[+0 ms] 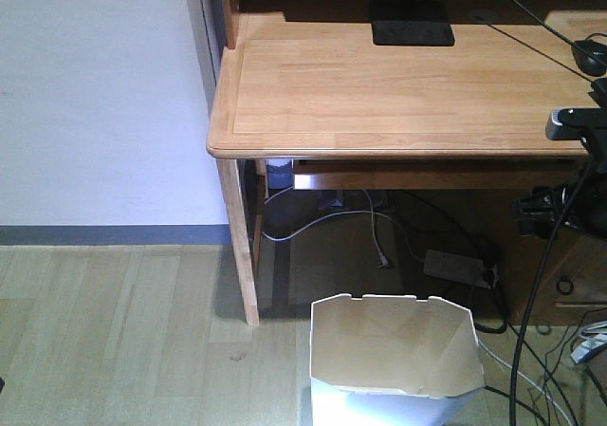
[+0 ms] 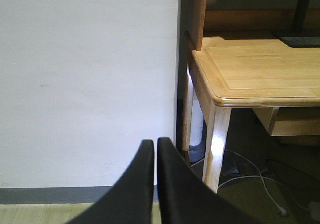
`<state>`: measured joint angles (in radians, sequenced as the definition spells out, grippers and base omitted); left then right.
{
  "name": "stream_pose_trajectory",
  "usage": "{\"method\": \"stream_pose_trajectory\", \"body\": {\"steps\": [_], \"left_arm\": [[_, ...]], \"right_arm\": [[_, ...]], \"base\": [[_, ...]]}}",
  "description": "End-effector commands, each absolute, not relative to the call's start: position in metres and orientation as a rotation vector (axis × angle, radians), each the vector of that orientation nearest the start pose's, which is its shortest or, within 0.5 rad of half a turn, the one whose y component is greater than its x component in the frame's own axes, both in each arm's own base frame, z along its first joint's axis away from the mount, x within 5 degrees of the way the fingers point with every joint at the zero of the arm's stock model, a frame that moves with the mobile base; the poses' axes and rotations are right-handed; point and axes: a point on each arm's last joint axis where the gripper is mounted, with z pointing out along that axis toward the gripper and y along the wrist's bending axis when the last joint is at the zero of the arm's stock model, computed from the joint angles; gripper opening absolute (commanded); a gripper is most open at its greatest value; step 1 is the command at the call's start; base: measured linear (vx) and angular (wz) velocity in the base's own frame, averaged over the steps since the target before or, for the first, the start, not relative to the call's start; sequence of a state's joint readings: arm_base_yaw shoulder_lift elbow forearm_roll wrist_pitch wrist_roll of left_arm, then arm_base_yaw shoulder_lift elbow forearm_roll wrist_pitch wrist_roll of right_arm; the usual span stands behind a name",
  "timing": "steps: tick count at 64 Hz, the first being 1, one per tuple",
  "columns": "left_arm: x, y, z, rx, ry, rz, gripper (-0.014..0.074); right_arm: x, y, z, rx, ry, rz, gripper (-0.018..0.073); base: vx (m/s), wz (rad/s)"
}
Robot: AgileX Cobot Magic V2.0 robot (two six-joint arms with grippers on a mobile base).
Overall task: Move trash bin to bedside with robot
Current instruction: 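Reach the right gripper down to the rim of the white bin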
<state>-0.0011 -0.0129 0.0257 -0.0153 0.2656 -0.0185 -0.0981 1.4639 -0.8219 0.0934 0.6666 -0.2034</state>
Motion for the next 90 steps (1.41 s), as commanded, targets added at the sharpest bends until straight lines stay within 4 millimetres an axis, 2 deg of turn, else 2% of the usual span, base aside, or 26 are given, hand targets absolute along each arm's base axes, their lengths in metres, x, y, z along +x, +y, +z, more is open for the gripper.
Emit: {"method": "stream_pose_trajectory", "body": {"steps": [1, 17, 32, 47, 61, 90], "left_arm": [[0.056, 0.000, 0.182, -0.029, 1.697, -0.036, -0.0006], [0.056, 0.000, 0.182, -0.029, 1.697, -0.036, -0.0006], [0.056, 0.000, 0.182, -0.029, 1.697, -0.036, -0.0006], [0.056, 0.000, 0.182, -0.029, 1.697, -0.036, -0.0006], [0.056, 0.000, 0.182, -0.029, 1.697, -0.036, -0.0006], [0.056, 0.000, 0.182, -0.029, 1.697, -0.036, -0.0006]], "right_arm": [[0.278, -0.030, 0.207, -0.058, 2.729, 0.026, 0.0508], [0.296, -0.042, 0.129, -0.084, 2.926, 0.068, 0.0508], [0.312, -0.045, 0.069, 0.018, 2.893, 0.055, 0.0509], [0.309, -0.048, 0.009, -0.025, 2.937, 0.006, 0.0525], [0.305, -0.050, -0.039, -0.051, 2.990, -0.027, 0.0547], [0.334, -0.051, -0.126, -0.051, 3.115, 0.073, 0.0552]], "base": [[0.00, 0.00], [0.00, 0.00], [0.00, 0.00], [0.00, 0.00], [0.00, 0.00], [0.00, 0.00]]}}
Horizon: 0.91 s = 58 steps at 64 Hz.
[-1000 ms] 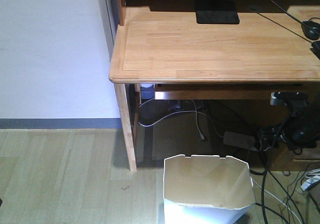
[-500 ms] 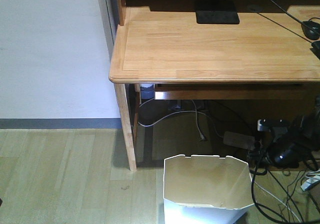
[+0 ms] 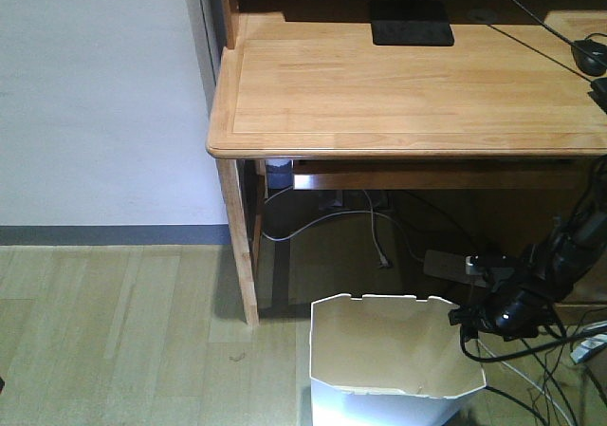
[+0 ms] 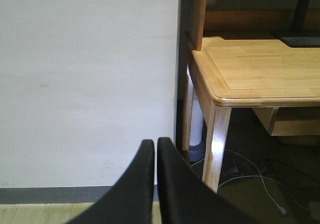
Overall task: Move trash bin to bedside with robot
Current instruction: 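Reach the right gripper down to the rim of the white bin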
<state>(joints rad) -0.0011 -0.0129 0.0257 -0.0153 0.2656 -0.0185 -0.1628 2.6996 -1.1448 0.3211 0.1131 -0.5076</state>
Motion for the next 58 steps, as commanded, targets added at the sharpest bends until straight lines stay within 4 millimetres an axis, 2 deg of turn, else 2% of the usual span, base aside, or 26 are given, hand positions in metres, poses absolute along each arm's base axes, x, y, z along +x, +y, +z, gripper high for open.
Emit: {"method": "stream_pose_trajectory", "body": {"steps": [1, 20, 29, 37, 43, 54, 58], "left_arm": [[0.056, 0.000, 0.182, -0.029, 1.697, -0.036, -0.0006], [0.056, 0.000, 0.182, -0.029, 1.697, -0.036, -0.0006], [0.056, 0.000, 0.182, -0.029, 1.697, -0.036, -0.0006], [0.056, 0.000, 0.182, -0.029, 1.697, -0.036, -0.0006], [0.056, 0.000, 0.182, -0.029, 1.697, -0.036, -0.0006], [0.056, 0.000, 0.182, -0.029, 1.697, -0.036, -0.0006], [0.056, 0.000, 0.182, -0.029, 1.697, -0.036, -0.0006]], "right_arm": [[0.334, -0.051, -0.129, -0.052, 3.124, 0.083, 0.0552], [0.335, -0.050, -0.179, -0.052, 3.191, 0.136, 0.0549], [0.340, -0.050, -0.195, -0.054, 3.195, 0.150, 0.0547], [0.346, -0.050, -0.204, -0.058, 3.208, 0.180, 0.0505], [0.350, -0.049, -0.208, -0.063, 3.223, 0.210, 0.0404], [0.358, -0.048, -0.205, -0.026, 3.223, 0.250, -0.0002], [0.360, -0.048, -0.201, -0.015, 3.219, 0.266, -0.0015]], "base": [[0.00, 0.00], [0.00, 0.00], [0.00, 0.00], [0.00, 0.00], [0.00, 0.00], [0.00, 0.00], [0.00, 0.00]]}}
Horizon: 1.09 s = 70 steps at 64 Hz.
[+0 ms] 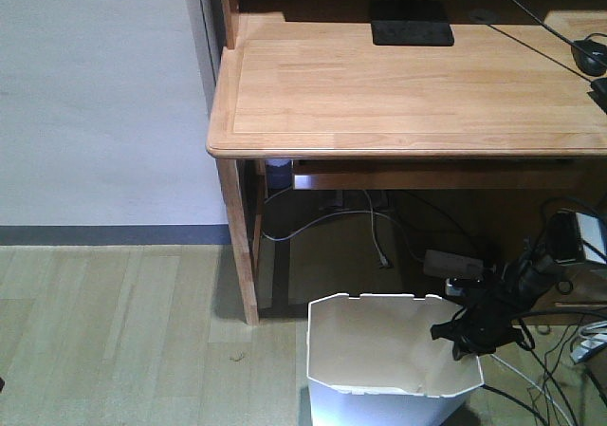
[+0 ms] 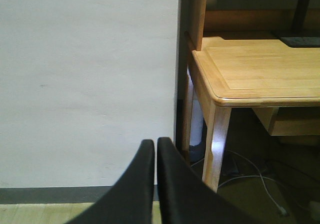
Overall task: Move trash bin to bedside with robot
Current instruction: 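Reach the right gripper down to the rim of the white bin, then close the right gripper on the bin rim and lift it slightly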
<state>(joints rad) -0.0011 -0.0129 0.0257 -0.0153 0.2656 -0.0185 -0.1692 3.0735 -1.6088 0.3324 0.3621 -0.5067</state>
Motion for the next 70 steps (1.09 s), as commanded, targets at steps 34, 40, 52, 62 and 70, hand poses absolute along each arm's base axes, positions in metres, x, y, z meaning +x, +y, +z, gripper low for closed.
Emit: {"method": "stream_pose_trajectory", "body": {"steps": [34, 40, 52, 62, 70], "left_arm": [[0.056, 0.000, 0.182, -0.029, 1.697, -0.036, -0.0006], [0.056, 0.000, 0.182, -0.029, 1.697, -0.036, -0.0006], [0.056, 0.000, 0.182, -0.029, 1.697, -0.036, -0.0006], [0.056, 0.000, 0.182, -0.029, 1.697, -0.036, -0.0006], [0.056, 0.000, 0.182, -0.029, 1.697, -0.036, -0.0006]], "right_arm": [[0.358, -0.045, -0.118, -0.126, 2.993, 0.565, -0.0008], [0.350, -0.043, -0.094, -0.153, 2.943, 0.656, -0.0006], [0.336, -0.039, -0.045, -0.189, 2.854, 0.643, -0.0005], [0.320, -0.033, -0.020, -0.172, 2.833, 0.654, -0.0005], [0.311, -0.031, -0.010, -0.147, 2.830, 0.651, -0.0005]], "base": [[0.00, 0.00], [0.00, 0.00], [0.00, 0.00], [0.00, 0.00], [0.00, 0.00]]}}
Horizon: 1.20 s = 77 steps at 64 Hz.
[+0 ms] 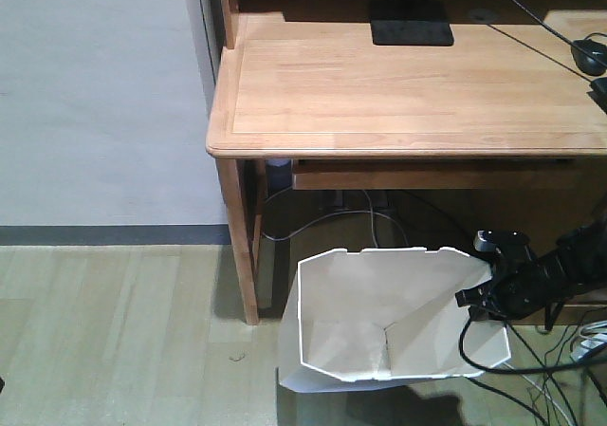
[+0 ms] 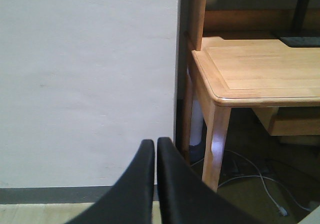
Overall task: Move trash bin to bedside with robot
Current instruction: 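Close the right gripper on the bin rim and lift it slightly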
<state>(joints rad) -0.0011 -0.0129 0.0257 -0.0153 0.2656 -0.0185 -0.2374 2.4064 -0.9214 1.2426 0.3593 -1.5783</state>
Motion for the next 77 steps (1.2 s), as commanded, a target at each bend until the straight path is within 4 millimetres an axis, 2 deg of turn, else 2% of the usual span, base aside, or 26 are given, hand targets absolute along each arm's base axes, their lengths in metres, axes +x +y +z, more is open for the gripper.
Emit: {"method": "stream_pose_trajectory", "body": {"steps": [1, 14, 77], "left_arm": [[0.0555, -0.0005, 0.1819, -0.029, 1.697, -0.036, -0.0006], [0.0555, -0.0005, 0.1819, -0.029, 1.697, -0.036, -0.0006], [0.0555, -0.0005, 0.1819, -0.029, 1.697, -0.036, -0.0006]], "right_arm": [[0.3108, -0.0312, -0.0099, -0.147, 2.830, 0.652, -0.0005], [0.3099, -0.0285, -0.0077, -0.153, 2.823, 0.698, -0.0005], [0.3104, -0.0286, -0.0075, -0.152, 2.821, 0.698, -0.0005]], "base": [[0.00, 0.00], [0.00, 0.00], [0.00, 0.02]]}}
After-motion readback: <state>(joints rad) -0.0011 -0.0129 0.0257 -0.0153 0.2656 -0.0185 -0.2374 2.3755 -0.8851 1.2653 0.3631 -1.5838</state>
